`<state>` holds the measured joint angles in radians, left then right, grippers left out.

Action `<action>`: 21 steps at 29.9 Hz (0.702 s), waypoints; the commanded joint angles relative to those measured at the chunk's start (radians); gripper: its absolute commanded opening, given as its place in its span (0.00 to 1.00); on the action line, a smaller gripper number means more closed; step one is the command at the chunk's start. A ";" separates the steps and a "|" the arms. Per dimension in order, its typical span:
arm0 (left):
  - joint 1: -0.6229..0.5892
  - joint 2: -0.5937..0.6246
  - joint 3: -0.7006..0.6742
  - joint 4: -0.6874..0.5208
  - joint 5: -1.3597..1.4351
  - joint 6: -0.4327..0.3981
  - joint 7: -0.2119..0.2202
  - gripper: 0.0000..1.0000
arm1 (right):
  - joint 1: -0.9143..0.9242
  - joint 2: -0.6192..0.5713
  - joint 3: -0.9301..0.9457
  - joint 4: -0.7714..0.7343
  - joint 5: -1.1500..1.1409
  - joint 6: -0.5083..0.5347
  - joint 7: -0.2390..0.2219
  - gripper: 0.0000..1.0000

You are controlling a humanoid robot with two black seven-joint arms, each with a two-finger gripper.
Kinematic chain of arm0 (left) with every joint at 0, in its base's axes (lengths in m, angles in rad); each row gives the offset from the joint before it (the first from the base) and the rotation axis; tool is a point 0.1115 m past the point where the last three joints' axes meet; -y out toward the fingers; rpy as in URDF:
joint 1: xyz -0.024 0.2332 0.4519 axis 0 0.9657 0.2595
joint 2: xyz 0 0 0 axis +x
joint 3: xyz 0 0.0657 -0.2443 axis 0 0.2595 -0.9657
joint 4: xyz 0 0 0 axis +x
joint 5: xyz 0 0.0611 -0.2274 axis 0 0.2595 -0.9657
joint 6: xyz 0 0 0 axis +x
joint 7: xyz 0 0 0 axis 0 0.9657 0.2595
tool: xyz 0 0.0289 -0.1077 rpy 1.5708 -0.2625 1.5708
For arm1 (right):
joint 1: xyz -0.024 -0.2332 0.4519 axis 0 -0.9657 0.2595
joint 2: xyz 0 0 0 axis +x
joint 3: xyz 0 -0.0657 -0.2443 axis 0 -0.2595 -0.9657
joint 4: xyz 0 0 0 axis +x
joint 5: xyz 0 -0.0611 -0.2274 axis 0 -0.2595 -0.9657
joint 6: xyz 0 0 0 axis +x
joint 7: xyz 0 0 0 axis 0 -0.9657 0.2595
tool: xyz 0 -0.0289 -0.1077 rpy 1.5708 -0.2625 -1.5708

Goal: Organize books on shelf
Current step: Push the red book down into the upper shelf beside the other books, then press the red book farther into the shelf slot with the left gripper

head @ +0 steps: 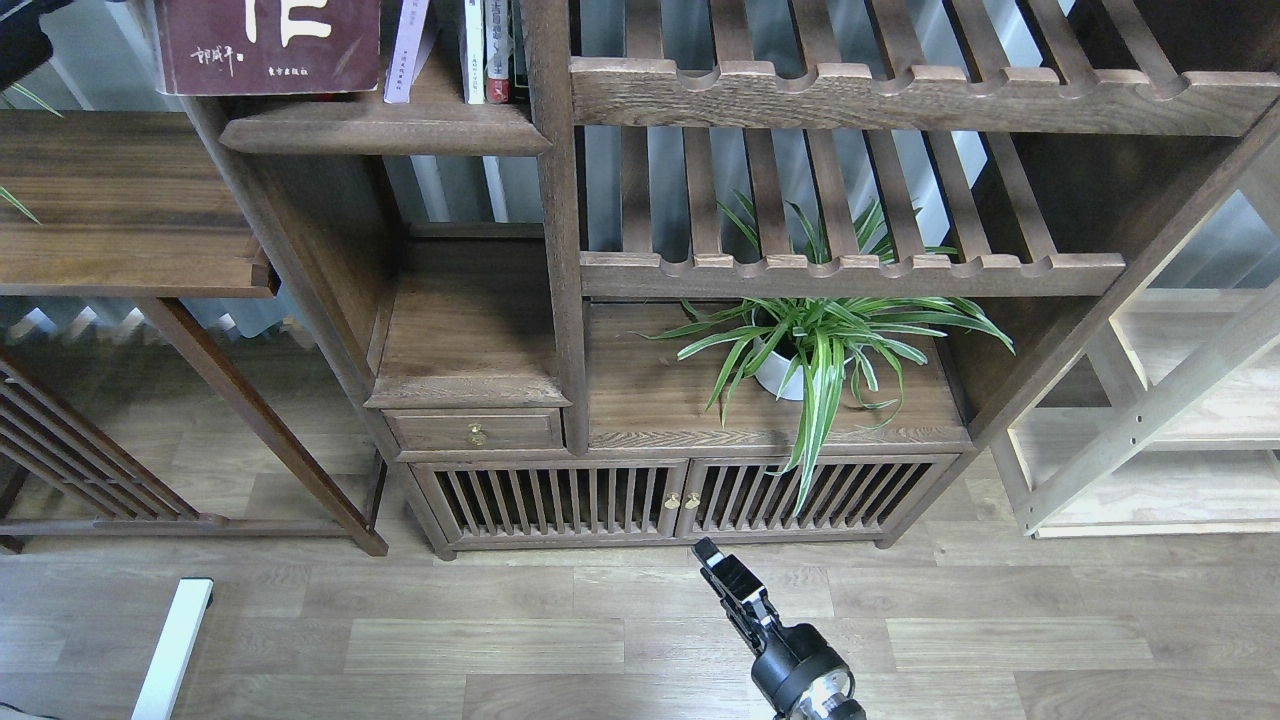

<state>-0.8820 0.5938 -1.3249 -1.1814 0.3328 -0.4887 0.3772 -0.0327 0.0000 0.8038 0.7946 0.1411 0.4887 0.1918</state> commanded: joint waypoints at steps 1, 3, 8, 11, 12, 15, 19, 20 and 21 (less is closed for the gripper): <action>-0.005 0.000 0.003 0.002 0.008 0.000 0.000 0.03 | -0.001 0.000 0.000 0.000 0.000 0.000 0.000 0.48; -0.006 0.000 0.001 0.012 0.017 0.000 -0.001 0.03 | -0.001 0.000 0.000 0.000 0.000 0.000 0.000 0.48; -0.020 0.003 0.001 0.026 0.020 0.000 -0.001 0.03 | -0.001 0.000 0.000 0.002 0.000 0.000 0.000 0.48; -0.028 0.006 0.001 0.031 0.020 0.000 -0.001 0.03 | -0.001 0.000 0.000 0.009 0.000 0.000 0.000 0.48; -0.029 0.008 0.001 0.034 0.020 0.000 -0.001 0.03 | -0.001 0.000 0.000 0.011 0.000 0.000 0.000 0.48; -0.032 0.012 0.003 0.034 0.018 0.000 0.000 0.02 | -0.001 0.000 0.000 0.011 0.000 0.000 0.000 0.48; -0.034 0.023 0.001 0.031 0.018 0.000 0.000 0.02 | -0.001 0.000 0.000 0.011 0.000 0.000 0.000 0.48; -0.034 0.030 0.001 0.029 0.018 0.000 0.000 0.02 | -0.001 0.000 0.000 0.011 0.000 0.000 0.000 0.48; -0.034 0.037 0.001 0.029 0.018 0.000 0.000 0.02 | -0.001 0.000 0.000 0.011 0.000 0.000 0.000 0.48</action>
<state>-0.9155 0.6160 -1.3227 -1.1491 0.3525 -0.4887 0.3760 -0.0338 0.0000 0.8038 0.8054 0.1411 0.4887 0.1918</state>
